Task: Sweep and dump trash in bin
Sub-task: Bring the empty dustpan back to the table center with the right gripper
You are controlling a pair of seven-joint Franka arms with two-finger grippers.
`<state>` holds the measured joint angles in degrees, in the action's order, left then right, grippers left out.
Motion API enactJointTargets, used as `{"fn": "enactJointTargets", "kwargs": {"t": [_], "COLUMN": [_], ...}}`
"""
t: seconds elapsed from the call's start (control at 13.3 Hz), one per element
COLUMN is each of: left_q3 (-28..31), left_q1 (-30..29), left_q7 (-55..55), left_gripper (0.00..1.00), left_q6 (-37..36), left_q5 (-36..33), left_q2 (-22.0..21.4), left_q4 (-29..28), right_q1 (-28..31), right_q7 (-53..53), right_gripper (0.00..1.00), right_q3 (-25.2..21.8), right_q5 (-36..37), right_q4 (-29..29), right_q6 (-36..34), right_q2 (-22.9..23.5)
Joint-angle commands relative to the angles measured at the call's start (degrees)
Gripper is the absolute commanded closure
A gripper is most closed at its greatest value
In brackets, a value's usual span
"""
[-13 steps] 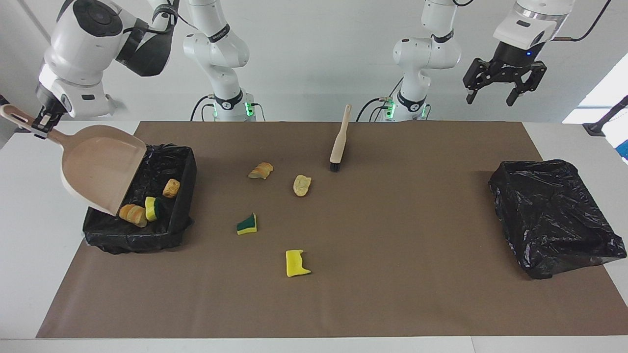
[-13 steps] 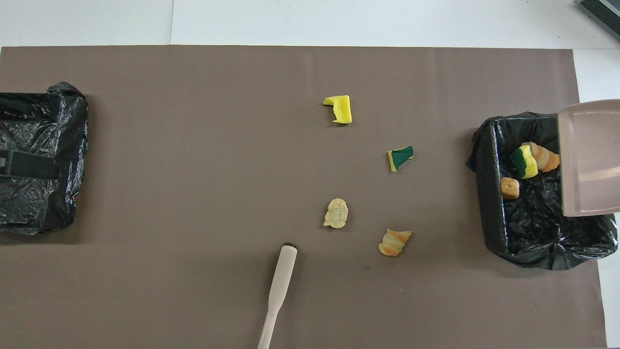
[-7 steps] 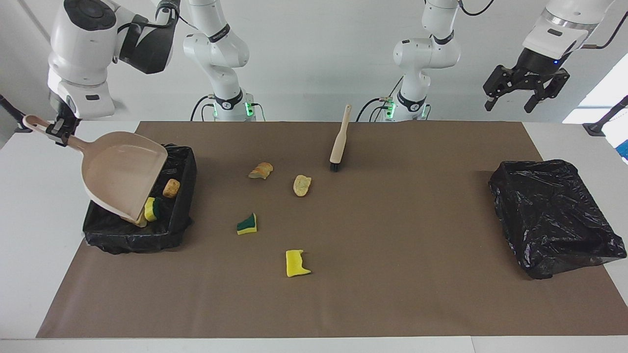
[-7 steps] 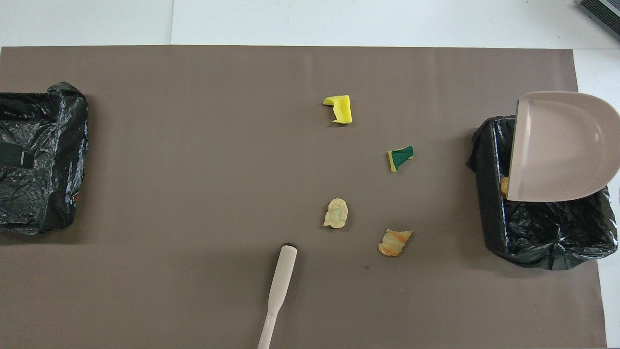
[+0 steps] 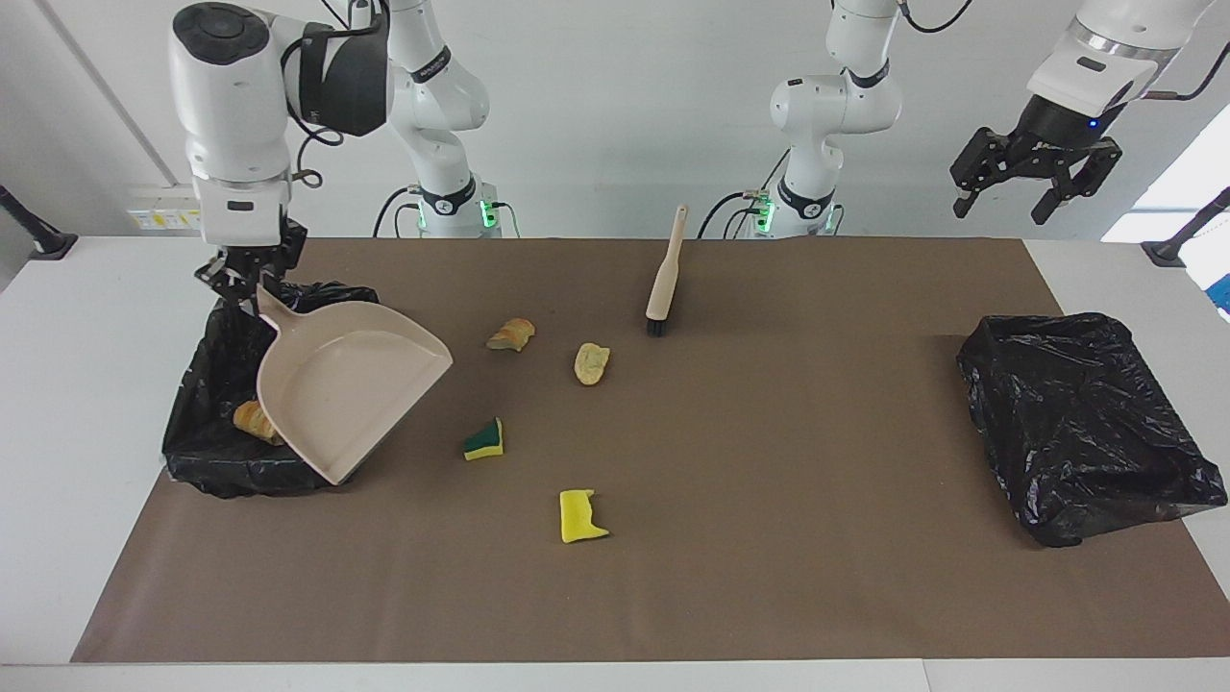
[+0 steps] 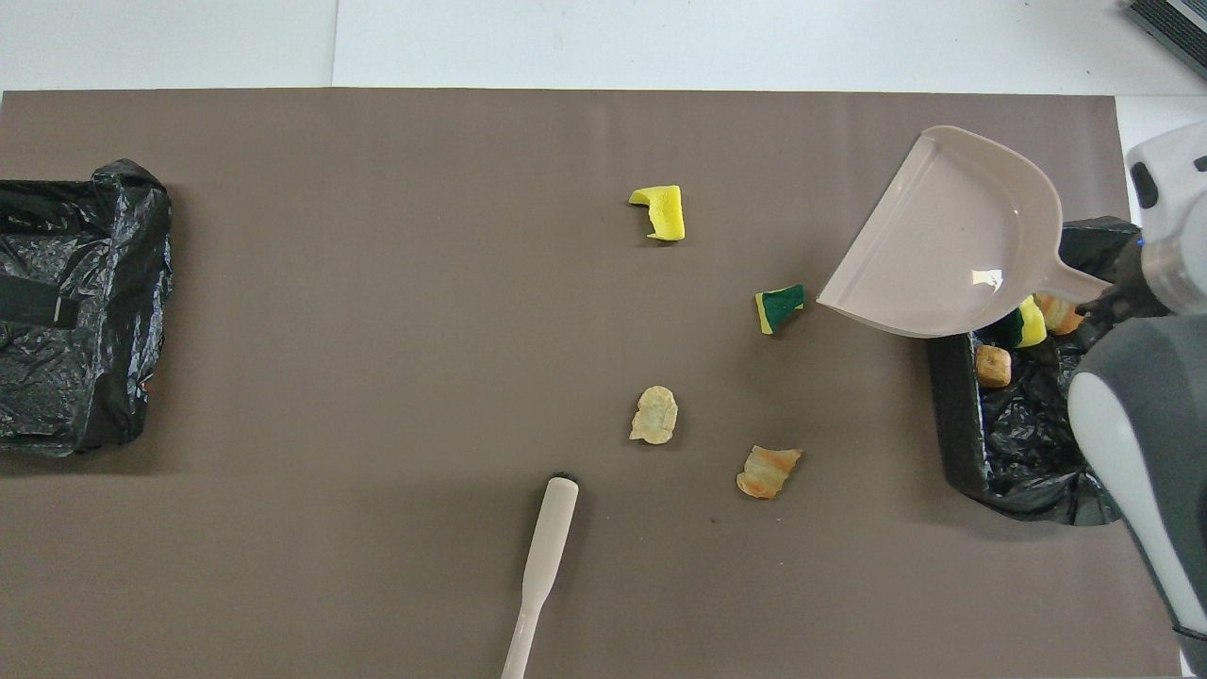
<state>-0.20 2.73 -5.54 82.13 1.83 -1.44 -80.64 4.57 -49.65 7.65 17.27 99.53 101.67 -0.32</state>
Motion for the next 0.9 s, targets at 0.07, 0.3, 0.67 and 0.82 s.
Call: {"fn": "enactJointTargets", "kwargs": {"t": [0.07,0.3,0.67,0.82], "left_q3": [-0.41,-0.50,-0.50,-0.59], "left_q1": [-0.71,-0.71,-0.71,-0.71], "left_q7": [-0.52,-0.43,-0.43,-0.35], "left_gripper": [0.00,0.00,0.00,0.00], "left_q6": [1.01,1.19,0.49,0.32], "left_q5": [-0.07,-0.24,-0.24,-0.16], "left_q2": [-3.39,-3.30,-3.48,-3.48], "left_q4": [-4.88,-4.88,-4.79,-4.70], "right_q1": [-6.65,-12.63,-21.95,-25.38], "right_q7": [19.36,34.84,57.87,65.97], "right_gripper": [1.00,1.00,1.00,1.00], "right_q3": [0.00,0.00,0.00,0.00], "right_q5": [-4.07,-5.31,-6.81,-6.63], "right_q4": [1.02,0.14,-7.22,-13.81], "right_q6": [1.50,6.50,12.06,11.89], "right_q2": [2.15,6.80,18.40,23.94]}}
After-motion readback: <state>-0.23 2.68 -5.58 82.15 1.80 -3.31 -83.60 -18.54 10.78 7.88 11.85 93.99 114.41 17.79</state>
